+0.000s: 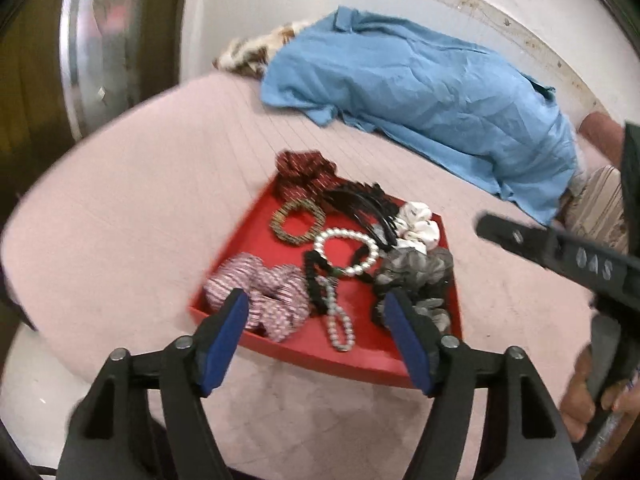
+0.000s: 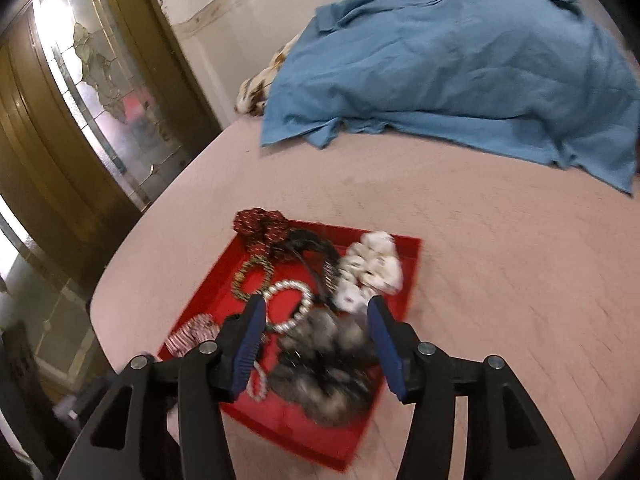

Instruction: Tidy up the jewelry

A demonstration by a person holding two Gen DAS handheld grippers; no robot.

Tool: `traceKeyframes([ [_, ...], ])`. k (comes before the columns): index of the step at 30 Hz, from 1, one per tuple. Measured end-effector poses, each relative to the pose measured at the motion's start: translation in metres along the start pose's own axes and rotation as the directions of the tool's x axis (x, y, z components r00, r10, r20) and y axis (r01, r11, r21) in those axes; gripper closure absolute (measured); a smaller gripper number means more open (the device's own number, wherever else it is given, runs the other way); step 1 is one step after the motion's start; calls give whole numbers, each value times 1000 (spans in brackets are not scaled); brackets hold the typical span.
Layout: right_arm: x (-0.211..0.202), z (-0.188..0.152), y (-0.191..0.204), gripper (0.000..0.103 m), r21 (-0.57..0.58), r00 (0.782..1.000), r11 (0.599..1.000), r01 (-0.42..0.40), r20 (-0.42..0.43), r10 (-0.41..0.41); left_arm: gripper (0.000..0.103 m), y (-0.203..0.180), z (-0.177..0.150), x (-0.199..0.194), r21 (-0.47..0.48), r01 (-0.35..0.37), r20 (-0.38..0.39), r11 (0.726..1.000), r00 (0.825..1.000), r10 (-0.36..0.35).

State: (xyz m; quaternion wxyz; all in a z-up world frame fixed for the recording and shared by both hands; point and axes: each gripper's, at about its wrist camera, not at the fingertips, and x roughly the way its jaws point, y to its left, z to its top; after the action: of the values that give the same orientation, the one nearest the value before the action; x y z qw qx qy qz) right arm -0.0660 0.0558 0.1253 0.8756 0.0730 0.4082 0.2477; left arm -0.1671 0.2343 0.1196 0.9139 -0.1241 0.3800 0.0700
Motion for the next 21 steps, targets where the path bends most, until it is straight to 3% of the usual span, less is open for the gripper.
traceKeyframes([
  [2, -10, -10, -4, 43, -2, 1000, 1000, 27, 12, -27, 27, -2, -3, -15, 20, -40, 53, 999, 998, 39],
  [5, -23, -28, -6, 41, -12, 997, 998, 69, 30, -68, 16, -6, -5, -33, 45, -108, 135, 993, 986, 101],
  [7, -29, -39, -8, 39, -15, 995, 996, 89, 36, -89, 13, -8, -7, -46, 53, -153, 197, 987, 970, 140],
  [12, -43, -61, -12, 38, -15, 992, 993, 116, 42, -116, 5, -16, -11, -66, 72, -218, 270, 973, 944, 192],
  [14, -48, -66, -13, 38, -10, 991, 992, 124, 50, -123, 4, -21, -14, -76, 79, -264, 319, 961, 920, 227],
  [18, -57, -77, -13, 36, 0, 988, 990, 139, 74, -139, 0, -30, -18, -92, 106, -285, 376, 953, 898, 227],
  [21, -61, -85, -10, 34, -20, 984, 987, 158, 86, -156, 0, -32, -19, -95, 99, -282, 373, 954, 900, 227],
])
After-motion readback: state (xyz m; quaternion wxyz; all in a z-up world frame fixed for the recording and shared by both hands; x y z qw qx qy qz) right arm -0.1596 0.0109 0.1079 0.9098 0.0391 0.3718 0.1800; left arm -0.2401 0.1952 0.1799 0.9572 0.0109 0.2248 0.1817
